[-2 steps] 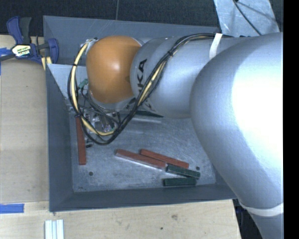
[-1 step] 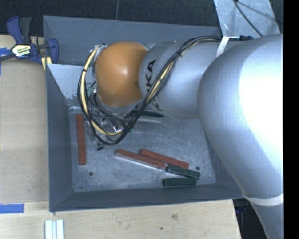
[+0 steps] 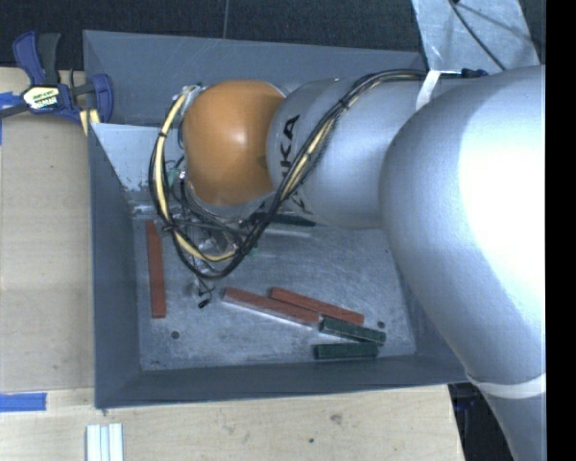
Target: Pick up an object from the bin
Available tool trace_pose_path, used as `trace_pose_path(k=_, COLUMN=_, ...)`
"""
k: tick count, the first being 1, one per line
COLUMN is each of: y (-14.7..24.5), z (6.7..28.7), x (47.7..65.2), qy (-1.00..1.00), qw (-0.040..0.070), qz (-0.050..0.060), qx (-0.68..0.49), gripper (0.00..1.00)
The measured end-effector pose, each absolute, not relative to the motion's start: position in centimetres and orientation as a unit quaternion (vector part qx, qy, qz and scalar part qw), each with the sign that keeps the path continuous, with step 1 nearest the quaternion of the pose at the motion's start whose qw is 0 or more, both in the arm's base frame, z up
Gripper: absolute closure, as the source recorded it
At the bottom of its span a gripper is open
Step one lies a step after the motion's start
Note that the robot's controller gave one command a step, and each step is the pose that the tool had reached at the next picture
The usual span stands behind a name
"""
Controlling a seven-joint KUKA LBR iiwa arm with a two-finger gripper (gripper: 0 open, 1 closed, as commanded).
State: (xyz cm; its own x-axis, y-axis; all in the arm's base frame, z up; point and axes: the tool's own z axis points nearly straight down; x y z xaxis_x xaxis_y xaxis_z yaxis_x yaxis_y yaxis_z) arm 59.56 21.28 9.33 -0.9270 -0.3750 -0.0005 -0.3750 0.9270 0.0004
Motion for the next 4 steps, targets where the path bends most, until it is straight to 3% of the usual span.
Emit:
trace_pose_path(k=1, y=13.2, z=8.4, x=57.0, qy=0.925, qw=0.0, qz=-0.001, qx=-0.381, gripper=0.0)
trace_pose_path(k=2, y=14.0, z=6.9, x=49.8, qy=0.919, qw=-0.002, qz=0.001, qx=-0.394, gripper=0.0)
trace_pose_path(k=3, y=10.7, z=7.1, x=51.6, qy=0.932, qw=0.003, qz=0.0, qx=-0.362, gripper=0.0)
trace_pose_path(k=4, y=7.2, z=13.9, x=56.7, qy=0.938, qw=0.006, qz=-0.002, qx=-0.346, gripper=0.0)
